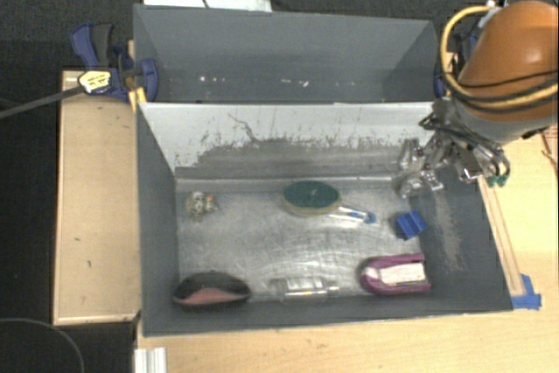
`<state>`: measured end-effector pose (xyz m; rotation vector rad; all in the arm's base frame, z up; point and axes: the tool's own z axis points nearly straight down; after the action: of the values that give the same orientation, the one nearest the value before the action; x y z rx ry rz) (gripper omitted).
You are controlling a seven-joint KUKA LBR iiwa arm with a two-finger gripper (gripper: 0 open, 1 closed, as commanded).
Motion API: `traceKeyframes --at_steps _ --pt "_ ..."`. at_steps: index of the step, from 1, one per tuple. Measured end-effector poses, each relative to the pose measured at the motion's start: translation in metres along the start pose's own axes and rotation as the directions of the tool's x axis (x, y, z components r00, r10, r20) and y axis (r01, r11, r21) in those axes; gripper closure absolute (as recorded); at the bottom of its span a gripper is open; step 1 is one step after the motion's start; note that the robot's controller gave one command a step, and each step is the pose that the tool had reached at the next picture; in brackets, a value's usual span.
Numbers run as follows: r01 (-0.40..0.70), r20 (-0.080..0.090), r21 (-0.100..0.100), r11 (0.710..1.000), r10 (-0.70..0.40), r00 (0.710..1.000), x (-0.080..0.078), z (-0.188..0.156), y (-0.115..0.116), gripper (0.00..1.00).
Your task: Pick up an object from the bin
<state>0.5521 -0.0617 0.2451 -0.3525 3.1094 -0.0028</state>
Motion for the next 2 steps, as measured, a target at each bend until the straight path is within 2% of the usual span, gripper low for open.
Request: traceKeyframes --at_steps 1,2 --pt "-0.116 -0.016 -0.004 0.993 0.116 0.993 -0.0152 0.1178 0.0048 1.00" --pt "-0.113 -0.009 -0.001 0.994 0.113 0.994 -0.0163 0.1132 0.0037 0.00"
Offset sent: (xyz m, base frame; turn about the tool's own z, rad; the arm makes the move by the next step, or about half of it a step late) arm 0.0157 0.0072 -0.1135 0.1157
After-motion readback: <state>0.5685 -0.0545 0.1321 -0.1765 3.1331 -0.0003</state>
